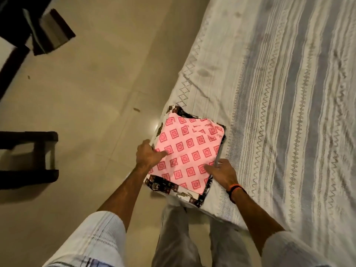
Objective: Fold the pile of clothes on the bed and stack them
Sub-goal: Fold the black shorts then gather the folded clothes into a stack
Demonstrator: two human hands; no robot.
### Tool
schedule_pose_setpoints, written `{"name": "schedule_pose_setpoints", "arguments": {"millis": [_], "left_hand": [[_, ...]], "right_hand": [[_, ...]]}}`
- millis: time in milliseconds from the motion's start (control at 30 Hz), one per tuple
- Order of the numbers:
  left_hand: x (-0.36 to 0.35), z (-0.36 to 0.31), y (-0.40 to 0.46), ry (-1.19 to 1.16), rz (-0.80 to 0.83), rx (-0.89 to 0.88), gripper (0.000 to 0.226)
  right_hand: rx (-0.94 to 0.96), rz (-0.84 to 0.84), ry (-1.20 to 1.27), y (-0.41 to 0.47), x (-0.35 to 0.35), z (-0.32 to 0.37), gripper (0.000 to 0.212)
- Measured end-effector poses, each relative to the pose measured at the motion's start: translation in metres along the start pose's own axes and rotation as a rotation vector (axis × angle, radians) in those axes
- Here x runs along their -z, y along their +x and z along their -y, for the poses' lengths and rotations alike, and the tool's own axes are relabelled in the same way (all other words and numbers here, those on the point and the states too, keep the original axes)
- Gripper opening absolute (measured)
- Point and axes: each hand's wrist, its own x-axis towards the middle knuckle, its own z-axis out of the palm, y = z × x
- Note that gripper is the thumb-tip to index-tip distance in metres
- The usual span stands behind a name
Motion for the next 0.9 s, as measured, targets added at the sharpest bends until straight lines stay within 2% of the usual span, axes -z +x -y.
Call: {"name": "schedule_pose_setpoints", "arguments": {"millis": [100,233,333,400,467,567,733,900], "left_hand": [[-0.007,0.005,0.032,0.011,0.110,-0.001,0.081],[-0.010,0.017,0.059,-0.006,0.219,-0.031,0.065],[-0.007,0.019,0.067,0.011,0.293,-0.019,0.067],[-0.008,0.020,0.072,0.023,0.336,-0.018,0.079],[-0.009,0.019,0.075,0.020,0.386,0.019,0.079],[-0.005,0.014,0.078,-0.038,0.465,0.101,0.052],[-0.001,0.009,0.088,-0.078,0.576,0.118,0.052],[-0.010,0.013,0.084,-0.146,0.603,0.091,0.052]], "right_hand": [[0.014,0.008,0.073,0.019,-0.021,-0.006,0.056],[-0.022,-0.016,0.219,0.033,-0.037,-0.012,0.057],[-0.094,-0.018,0.363,0.039,-0.044,-0.009,0.052],[-0.144,0.027,0.439,0.042,-0.047,-0.006,0.045],[-0.163,0.060,0.471,0.044,-0.048,-0.003,0.047],[-0.152,0.118,0.534,0.046,-0.049,0.000,0.052],[-0.127,0.173,0.534,0.048,-0.050,-0.003,0.056],[-0.119,0.125,0.539,0.053,-0.053,-0.005,0.045]]}}
